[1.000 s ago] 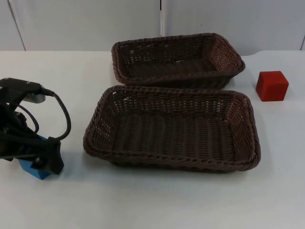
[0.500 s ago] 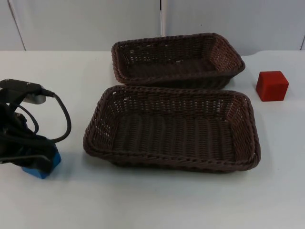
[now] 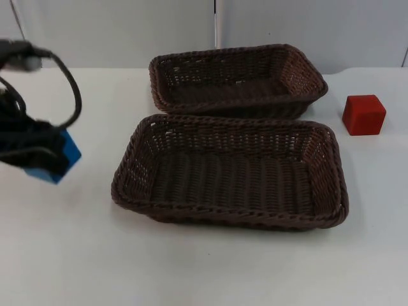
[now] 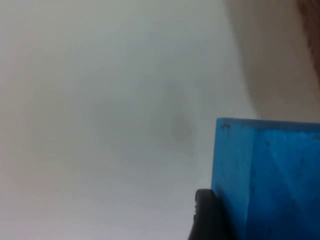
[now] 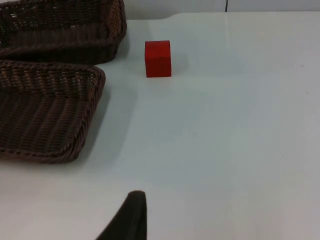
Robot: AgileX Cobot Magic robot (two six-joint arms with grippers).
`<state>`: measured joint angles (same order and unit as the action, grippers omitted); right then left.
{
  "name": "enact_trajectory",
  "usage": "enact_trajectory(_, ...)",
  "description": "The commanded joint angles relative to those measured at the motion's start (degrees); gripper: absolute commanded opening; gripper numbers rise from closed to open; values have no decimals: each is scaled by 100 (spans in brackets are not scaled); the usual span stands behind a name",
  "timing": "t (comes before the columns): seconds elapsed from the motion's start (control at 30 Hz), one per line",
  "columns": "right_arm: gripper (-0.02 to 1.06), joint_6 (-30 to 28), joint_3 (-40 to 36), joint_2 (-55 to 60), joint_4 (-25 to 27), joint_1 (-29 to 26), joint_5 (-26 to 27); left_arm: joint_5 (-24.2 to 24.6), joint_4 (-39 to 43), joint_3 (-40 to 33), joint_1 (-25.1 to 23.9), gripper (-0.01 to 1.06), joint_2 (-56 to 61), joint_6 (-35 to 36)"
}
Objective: Pick up one cube with the left hand and place it into the upper basket. Pick up one cube with the right hand and place it into the lower basket.
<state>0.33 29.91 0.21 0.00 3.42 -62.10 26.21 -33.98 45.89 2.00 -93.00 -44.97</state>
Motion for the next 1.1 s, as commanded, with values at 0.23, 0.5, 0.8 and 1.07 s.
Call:
enact_trajectory(0.23,105,3,-36,-21,0,-26,33,-111,-372,29,-16,0,816,50)
enact_trajectory(0.5,105,3,-36,-21,0,-26,33,-111,-605,29,-16,0,816,50)
enact_trajectory(0.8,105,3,-36,-21,0,-26,33,-61,-884,40,-16,0,816,50)
enact_trajectory(1.07,105,3,-36,-21,0,-26,33,440,-873,601,-16,0,806,50)
